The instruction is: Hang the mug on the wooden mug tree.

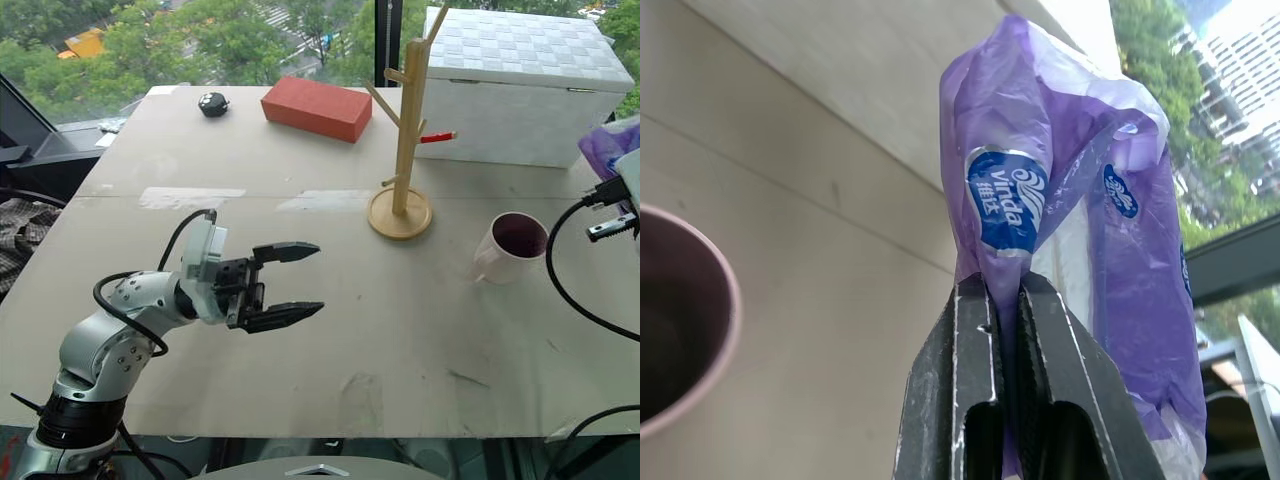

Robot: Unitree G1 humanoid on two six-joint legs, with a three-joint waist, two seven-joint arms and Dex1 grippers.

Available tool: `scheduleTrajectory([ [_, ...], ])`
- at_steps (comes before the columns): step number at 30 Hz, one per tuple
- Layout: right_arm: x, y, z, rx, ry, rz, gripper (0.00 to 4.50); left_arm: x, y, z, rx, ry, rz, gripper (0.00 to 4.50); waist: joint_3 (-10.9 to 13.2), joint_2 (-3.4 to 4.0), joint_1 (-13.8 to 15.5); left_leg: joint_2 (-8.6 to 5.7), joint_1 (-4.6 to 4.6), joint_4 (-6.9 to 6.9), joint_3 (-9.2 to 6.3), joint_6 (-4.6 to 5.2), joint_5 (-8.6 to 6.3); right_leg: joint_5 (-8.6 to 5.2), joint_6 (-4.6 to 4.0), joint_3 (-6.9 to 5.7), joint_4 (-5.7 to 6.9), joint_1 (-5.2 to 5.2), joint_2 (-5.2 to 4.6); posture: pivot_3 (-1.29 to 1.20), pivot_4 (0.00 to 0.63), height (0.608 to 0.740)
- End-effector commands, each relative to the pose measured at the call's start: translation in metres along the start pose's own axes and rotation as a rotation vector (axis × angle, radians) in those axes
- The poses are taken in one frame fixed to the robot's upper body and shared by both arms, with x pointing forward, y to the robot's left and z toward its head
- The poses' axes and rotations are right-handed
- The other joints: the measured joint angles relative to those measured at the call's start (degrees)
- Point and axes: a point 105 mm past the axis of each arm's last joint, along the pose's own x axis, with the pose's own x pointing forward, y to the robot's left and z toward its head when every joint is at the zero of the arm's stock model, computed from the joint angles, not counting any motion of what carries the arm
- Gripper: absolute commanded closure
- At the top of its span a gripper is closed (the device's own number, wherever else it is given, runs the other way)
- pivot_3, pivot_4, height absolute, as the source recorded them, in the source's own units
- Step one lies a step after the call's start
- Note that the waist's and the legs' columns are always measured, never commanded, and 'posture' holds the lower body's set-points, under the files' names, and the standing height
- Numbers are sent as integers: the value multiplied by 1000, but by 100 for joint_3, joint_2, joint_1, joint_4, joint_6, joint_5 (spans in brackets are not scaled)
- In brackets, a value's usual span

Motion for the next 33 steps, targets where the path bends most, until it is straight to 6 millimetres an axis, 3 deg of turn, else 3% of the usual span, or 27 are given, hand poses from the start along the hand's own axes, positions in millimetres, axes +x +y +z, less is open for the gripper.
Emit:
scheduleTrajectory([
  [1,21,1,-42,8,82,2,4451,3,-2,7,21,-31,-14,0,0,-1,-3,0,0,0,2,-4,3,0,0,2,0,0,-1,0,150,740],
  [4,41,15,-82,33,145,51,4451,4,-5,6,20,-40,-19,0,2,2,-28,-1,5,0,17,-8,6,0,0,15,2,0,-2,0,150,740],
  [8,53,24,-114,52,180,106,3182,2,-10,4,18,-43,-22,0,4,9,-45,1,19,0,32,-5,4,0,0,32,24,-4,0,0,150,740],
  [9,53,24,-115,43,174,116,2877,2,-10,4,19,-42,-22,0,4,13,-41,2,20,0,32,4,-1,0,-1,32,28,-4,2,0,150,740],
  [13,36,11,-100,74,84,157,875,0,-11,3,14,-46,-9,0,2,16,-16,4,21,0,27,13,-6,0,-1,30,32,-5,6,0,150,740],
  [15,6,15,-90,143,6,292,43,-2,-12,0,11,-41,-9,0,0,23,15,4,18,1,25,15,-7,0,-1,30,31,-5,6,0,150,740],
  [19,-58,49,-76,291,-49,605,43,-5,-11,-2,12,-31,-4,0,-1,19,77,7,12,1,14,19,-11,-2,1,21,18,-1,10,0,150,740],
  [22,-73,77,-65,357,-79,703,43,-6,-12,-1,15,-25,-9,0,0,14,-15,9,15,1,18,30,-19,-1,2,27,16,-1,9,0,150,740],
  [25,-68,102,-56,397,-112,725,43,-6,-12,0,22,-17,-15,0,-1,12,-32,13,22,6,22,32,-19,-12,5,31,19,-1,9,0,150,740],
  [30,-40,142,-45,489,-188,722,43,-6,-15,10,42,-20,-9,0,-2,5,-6,21,23,12,24,30,-19,-4,-5,26,25,-3,9,0,150,740],
  [33,-27,150,-40,511,-227,711,801,-8,-15,11,45,-10,6,0,-1,8,-10,25,21,12,24,28,-17,8,-26,24,20,-5,14,0,150,740],
])
